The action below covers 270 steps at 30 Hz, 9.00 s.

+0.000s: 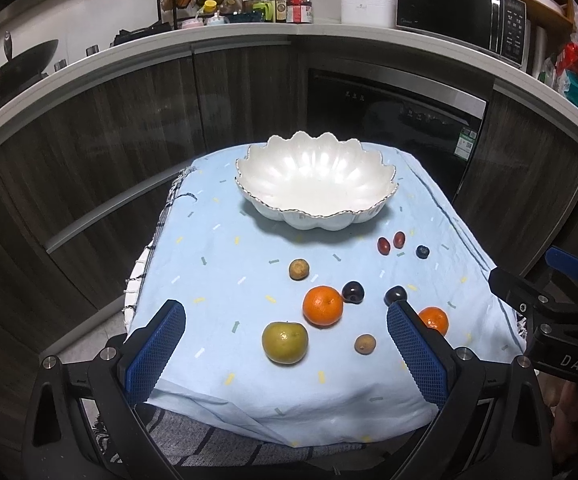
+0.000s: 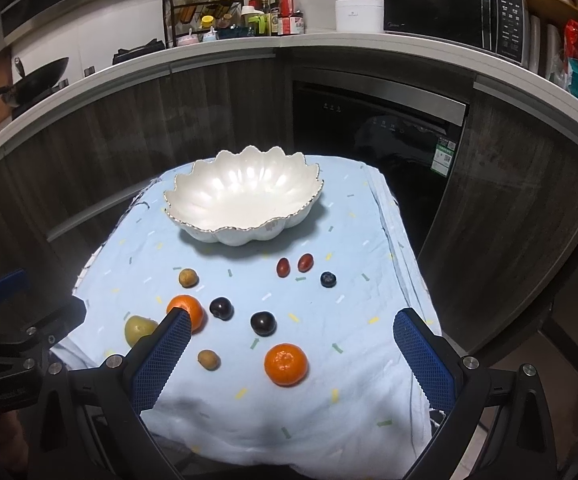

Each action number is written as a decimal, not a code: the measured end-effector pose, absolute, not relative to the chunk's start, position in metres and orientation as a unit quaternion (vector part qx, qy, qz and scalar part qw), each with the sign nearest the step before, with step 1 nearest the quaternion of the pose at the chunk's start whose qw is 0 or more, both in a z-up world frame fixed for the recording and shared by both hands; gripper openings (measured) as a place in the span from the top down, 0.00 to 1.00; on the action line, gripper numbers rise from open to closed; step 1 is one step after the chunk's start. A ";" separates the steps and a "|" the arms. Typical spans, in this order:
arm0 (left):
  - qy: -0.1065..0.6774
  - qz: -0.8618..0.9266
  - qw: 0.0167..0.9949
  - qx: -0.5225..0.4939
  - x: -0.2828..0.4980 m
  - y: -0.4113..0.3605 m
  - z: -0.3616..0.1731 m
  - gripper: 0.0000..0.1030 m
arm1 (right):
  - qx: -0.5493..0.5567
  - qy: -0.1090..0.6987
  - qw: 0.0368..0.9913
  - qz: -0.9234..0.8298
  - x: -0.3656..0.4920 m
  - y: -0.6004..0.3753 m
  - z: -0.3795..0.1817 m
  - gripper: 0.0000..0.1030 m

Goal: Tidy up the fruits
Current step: 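Grasp the green pear with the left tool while the right tool grasps the small tangerine, then carry the pear and tangerine over the white bowl with both tools, then open both tools to drop the pear and tangerine into the bowl, then withdraw both tools from the bowl toward the remaining fruits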

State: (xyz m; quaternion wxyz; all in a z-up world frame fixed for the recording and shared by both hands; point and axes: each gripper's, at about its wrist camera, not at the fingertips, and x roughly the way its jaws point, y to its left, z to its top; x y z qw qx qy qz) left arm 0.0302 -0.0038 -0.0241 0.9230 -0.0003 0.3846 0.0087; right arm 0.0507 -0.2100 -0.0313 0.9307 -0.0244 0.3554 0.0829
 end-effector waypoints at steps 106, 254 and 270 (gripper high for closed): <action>0.542 -0.017 0.840 -0.017 0.104 0.008 -0.147 0.54 | -0.047 0.511 0.851 0.110 0.121 -0.185 -0.151 0.58; 0.446 -0.018 0.894 -0.033 0.270 0.033 -0.028 0.10 | -0.052 0.406 0.905 0.118 0.299 -0.159 -0.023 0.28; 0.446 -0.028 0.894 -0.035 0.218 0.025 -0.028 0.13 | -0.060 0.368 0.918 0.131 0.241 -0.159 -0.010 0.28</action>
